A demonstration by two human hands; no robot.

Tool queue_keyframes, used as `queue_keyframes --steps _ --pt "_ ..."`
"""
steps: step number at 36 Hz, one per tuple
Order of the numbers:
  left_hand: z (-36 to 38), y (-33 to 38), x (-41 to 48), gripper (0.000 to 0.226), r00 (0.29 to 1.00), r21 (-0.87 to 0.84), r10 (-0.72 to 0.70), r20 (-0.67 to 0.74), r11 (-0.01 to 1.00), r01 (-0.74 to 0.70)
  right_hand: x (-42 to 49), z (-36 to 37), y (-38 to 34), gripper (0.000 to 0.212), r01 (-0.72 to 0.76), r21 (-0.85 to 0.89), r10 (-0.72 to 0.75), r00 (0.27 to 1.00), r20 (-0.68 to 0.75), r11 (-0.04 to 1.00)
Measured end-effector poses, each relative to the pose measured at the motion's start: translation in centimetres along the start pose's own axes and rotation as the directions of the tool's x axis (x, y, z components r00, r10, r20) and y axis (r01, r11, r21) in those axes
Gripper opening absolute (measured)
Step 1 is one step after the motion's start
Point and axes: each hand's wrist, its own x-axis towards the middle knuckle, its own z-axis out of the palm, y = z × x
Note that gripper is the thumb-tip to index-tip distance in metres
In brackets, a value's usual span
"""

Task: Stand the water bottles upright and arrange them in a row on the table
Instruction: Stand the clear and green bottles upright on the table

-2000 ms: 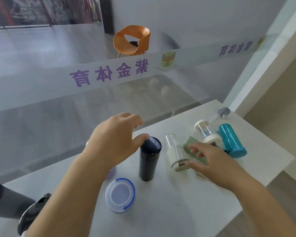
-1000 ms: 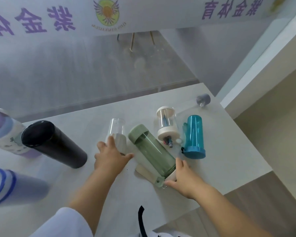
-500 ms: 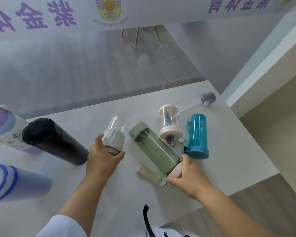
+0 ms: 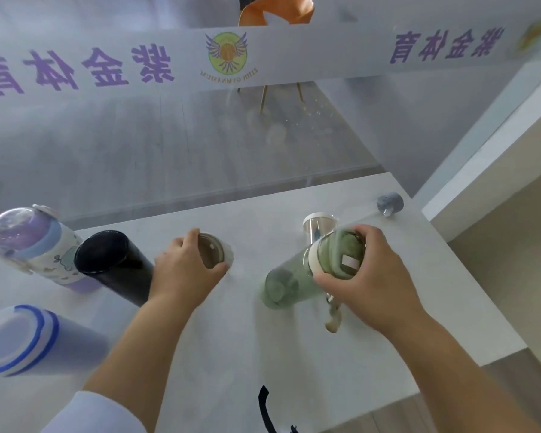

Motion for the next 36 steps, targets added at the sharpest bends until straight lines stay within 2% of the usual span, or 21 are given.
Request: queue_keyframes --steps 4,9,14,20,28,36 --pt "-1.0 1.1 0.8 0.070 0.997 0.083 0.053 0.054 0.995 -0.057 0.4 -0.1 -1.4 0.061 0.090 -0.044 -0.088 0.995 0.051 0.995" --pt "-2.0 2.3 2.2 0.069 0.987 0.154 0.128 0.102 0.978 -0.143 0.6 0.2 -1.4 0.072 0.132 -0.101 -0.119 0.985 0.124 0.986" --pt "-2.0 3.2 3.3 0.062 0.965 0.138 0.171 0.197 0.970 -0.200 1.1 0.0 -0.9 0.076 0.173 -0.084 -0.153 0.966 0.207 0.981" --pt "-0.9 3.4 3.1 0.066 0.954 0.043 0.245 0.172 0.966 -0.255 1.3 -0.4 -0.7 0.078 0.222 -0.060 -0.189 0.921 0.339 0.973" --pt "-0.1 2.2 2.2 0.073 0.958 0.015 0.258 0.125 0.965 -0.262 1.0 -0.1 -0.6 0.083 0.226 -0.019 -0.198 0.890 0.409 0.974" --pt "-0.6 2.1 1.4 0.060 0.960 0.002 0.260 0.101 0.965 -0.261 1.0 0.0 -1.0 0.088 0.280 -0.086 -0.216 0.872 0.439 0.956"
